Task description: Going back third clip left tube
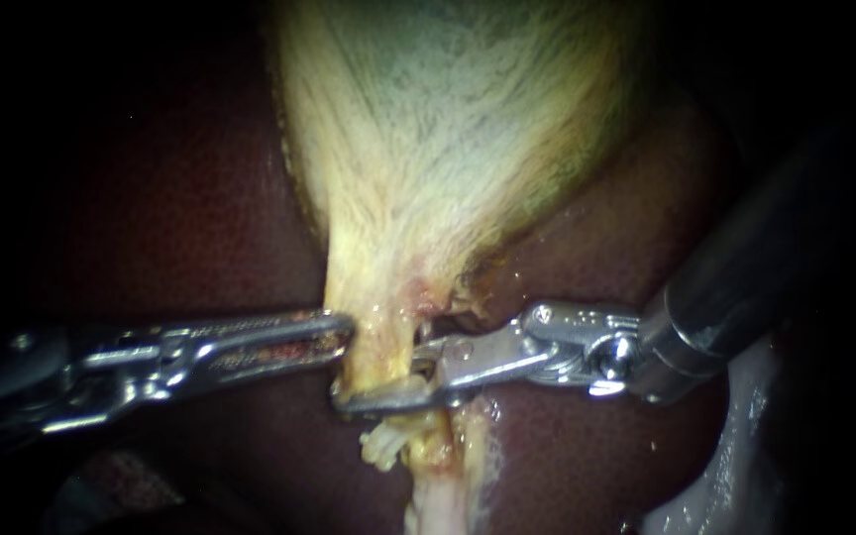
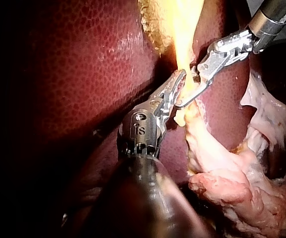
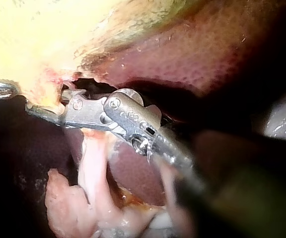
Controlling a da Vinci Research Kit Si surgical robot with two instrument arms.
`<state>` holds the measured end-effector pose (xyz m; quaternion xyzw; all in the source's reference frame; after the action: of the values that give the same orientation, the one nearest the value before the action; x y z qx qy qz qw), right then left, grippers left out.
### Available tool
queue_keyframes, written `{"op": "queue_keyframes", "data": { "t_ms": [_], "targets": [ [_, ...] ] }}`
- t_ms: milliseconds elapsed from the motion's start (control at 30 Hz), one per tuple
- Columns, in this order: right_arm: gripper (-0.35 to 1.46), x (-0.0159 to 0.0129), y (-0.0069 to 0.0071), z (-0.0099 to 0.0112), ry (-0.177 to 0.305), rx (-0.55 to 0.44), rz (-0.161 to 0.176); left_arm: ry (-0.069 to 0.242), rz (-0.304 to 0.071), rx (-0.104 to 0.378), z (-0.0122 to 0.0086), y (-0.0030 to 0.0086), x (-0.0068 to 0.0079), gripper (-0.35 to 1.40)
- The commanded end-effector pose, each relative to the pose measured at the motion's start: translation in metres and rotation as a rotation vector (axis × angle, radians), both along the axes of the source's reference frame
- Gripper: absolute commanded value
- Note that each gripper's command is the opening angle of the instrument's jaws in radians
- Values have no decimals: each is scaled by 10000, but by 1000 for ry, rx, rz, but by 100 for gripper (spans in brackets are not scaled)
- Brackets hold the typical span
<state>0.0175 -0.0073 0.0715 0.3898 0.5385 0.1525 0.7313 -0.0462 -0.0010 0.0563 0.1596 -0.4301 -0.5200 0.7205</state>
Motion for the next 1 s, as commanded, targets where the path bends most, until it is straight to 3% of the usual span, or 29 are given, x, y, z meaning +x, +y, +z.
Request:
{"op": "queue_keyframes", "data": {
  "t_ms": [33,100,233,367,733,1000],
  "targets": [
    [-35,0,0,0,-1,0,0,-1,1,0,0,0,0,-35],
    [-30,0,-1,0,-1,-1,0,-1,1,0,0,0,0,-35],
    [20,3,-1,5,-4,-4,0,-1,1,0,0,0,1,-35],
    [44,5,-1,11,6,-40,3,-1,1,0,-1,0,1,-35],
    [57,-8,11,26,4,-116,47,-1,1,0,-3,-2,2,-35],
    [56,-23,7,24,7,-116,43,-1,2,0,-3,-2,3,-35]
  ]
}}
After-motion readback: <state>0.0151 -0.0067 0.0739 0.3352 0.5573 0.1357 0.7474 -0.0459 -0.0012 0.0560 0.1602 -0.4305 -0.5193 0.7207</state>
